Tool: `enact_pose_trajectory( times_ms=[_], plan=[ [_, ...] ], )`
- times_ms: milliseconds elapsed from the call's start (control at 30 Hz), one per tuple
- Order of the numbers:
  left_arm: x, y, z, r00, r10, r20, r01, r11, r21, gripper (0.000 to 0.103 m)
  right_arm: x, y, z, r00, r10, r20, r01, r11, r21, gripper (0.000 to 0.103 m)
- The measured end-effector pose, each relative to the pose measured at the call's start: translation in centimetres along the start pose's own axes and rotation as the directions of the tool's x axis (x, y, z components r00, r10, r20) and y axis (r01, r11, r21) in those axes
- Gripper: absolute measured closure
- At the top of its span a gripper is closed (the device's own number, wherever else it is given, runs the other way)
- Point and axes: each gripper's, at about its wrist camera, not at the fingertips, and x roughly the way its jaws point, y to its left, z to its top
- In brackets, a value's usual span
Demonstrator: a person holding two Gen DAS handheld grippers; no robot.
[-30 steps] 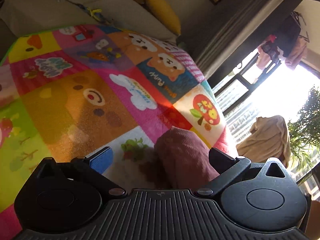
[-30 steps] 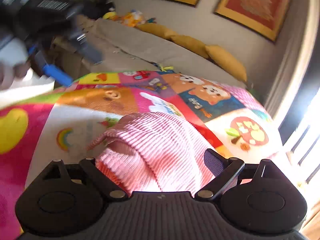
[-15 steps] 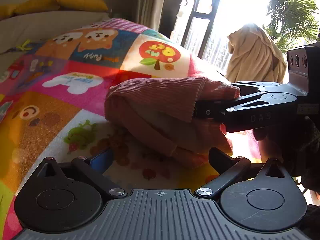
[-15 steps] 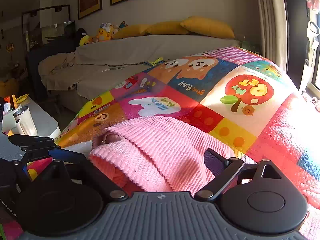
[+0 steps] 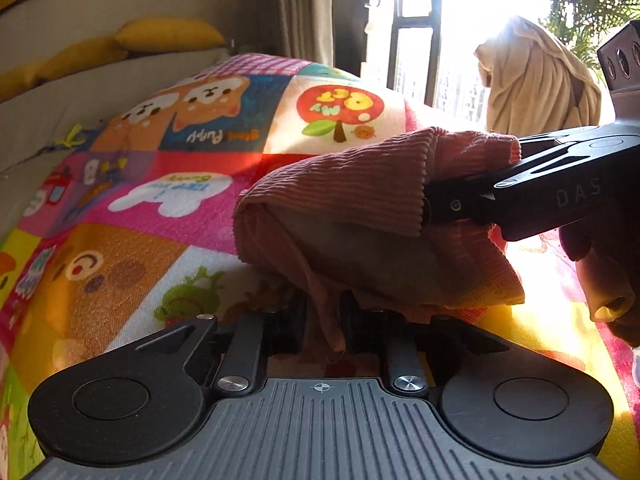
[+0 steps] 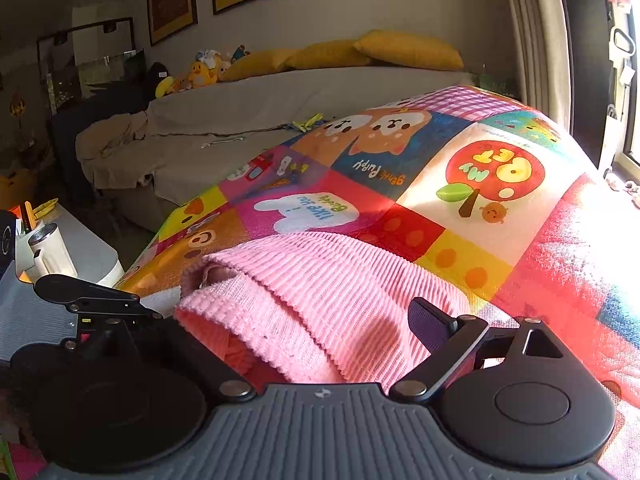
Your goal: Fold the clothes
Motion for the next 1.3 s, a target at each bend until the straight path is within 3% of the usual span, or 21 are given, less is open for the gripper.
enact_pose_trajectory(
  times_ms=[100,267,367,433,467,500,567,667,733,767,800,867,1033,1233,1300],
  plan=[
    [-1.0,1.7,-0.4,0.998,-0.057,-0.003,0.057,0.995,-0.080,0.092,0.3,0.6,-0.2,0.999,0.043,-0.018,-0.042,0.999,0.002,0.011],
    [-2.8,4.6,-1.6,0.991,-0.134,0.019,0.135,0.962,-0.236,0.096,1.1,2.7,-0.9,0.996,0.077,-0.038,-0.078,0.997,-0.026,0.011],
    [-4.0,4.8,-1.8,0.991,-0.130,0.034,0.134,0.969,-0.210,0.094,1.2,2.7,-0.6,0.998,0.056,-0.024,-0.057,0.998,-0.029,0.011],
    [-4.0,3.9,-1.7,0.992,-0.128,0.023,0.130,0.977,-0.171,0.069,1.2,2.0,-0.1,0.999,0.044,-0.016,-0.044,0.999,-0.005,0.011],
    [-3.8,3.3,-1.7,0.992,-0.128,0.016,0.129,0.979,-0.157,0.043,1.2,1.6,0.0,0.999,0.040,-0.016,-0.040,0.999,0.008,0.011],
    [-3.5,2.8,-1.6,0.992,-0.124,0.011,0.124,0.981,-0.148,0.033,1.2,1.3,0.1,0.999,0.039,-0.018,-0.039,0.999,0.021,0.011],
    [-2.2,1.7,-1.3,0.993,-0.118,-0.008,0.116,0.985,-0.124,0.033,1.4,0.6,0.0,0.999,0.043,-0.029,-0.042,0.998,0.048,0.010],
    [0.1,1.1,-0.9,0.994,-0.099,-0.044,0.091,0.984,-0.152,0.037,1.5,0.0,-0.4,0.998,0.047,-0.042,-0.044,0.996,0.073,0.010],
    [1.4,1.3,-0.7,0.995,-0.072,-0.064,0.061,0.986,-0.157,0.049,1.5,-0.2,-0.5,0.998,0.048,-0.041,-0.044,0.996,0.079,0.010],
    [1.9,1.4,-0.7,0.995,-0.066,-0.068,0.055,0.986,-0.157,0.069,1.5,-0.3,-0.5,0.998,0.049,-0.040,-0.046,0.996,0.082,0.010],
    [2.3,1.5,-0.6,0.996,-0.060,-0.072,0.049,0.987,-0.156,0.082,1.5,-0.4,-0.4,0.998,0.050,-0.039,-0.047,0.995,0.085,0.010],
    [2.0,1.8,-0.5,0.993,-0.098,-0.072,0.086,0.984,-0.153,0.096,1.6,-0.4,-0.2,0.998,0.050,-0.037,-0.047,0.996,0.081,0.010],
    [-0.8,3.0,-0.5,0.983,-0.175,-0.050,0.165,0.973,-0.163,0.097,1.8,0.0,0.0,0.996,0.073,-0.048,-0.069,0.995,0.073,0.008],
    [-5.5,6.9,-2.6,0.969,-0.245,0.005,0.229,0.899,-0.373,0.097,2.3,2.9,-1.8,0.989,0.107,-0.099,-0.108,0.994,0.000,0.004],
    [-6.9,7.7,-3.3,0.965,-0.261,0.033,0.253,0.886,-0.388,0.096,2.3,4.6,-2.7,0.989,0.079,-0.124,-0.089,0.993,-0.083,0.004]
  ],
)
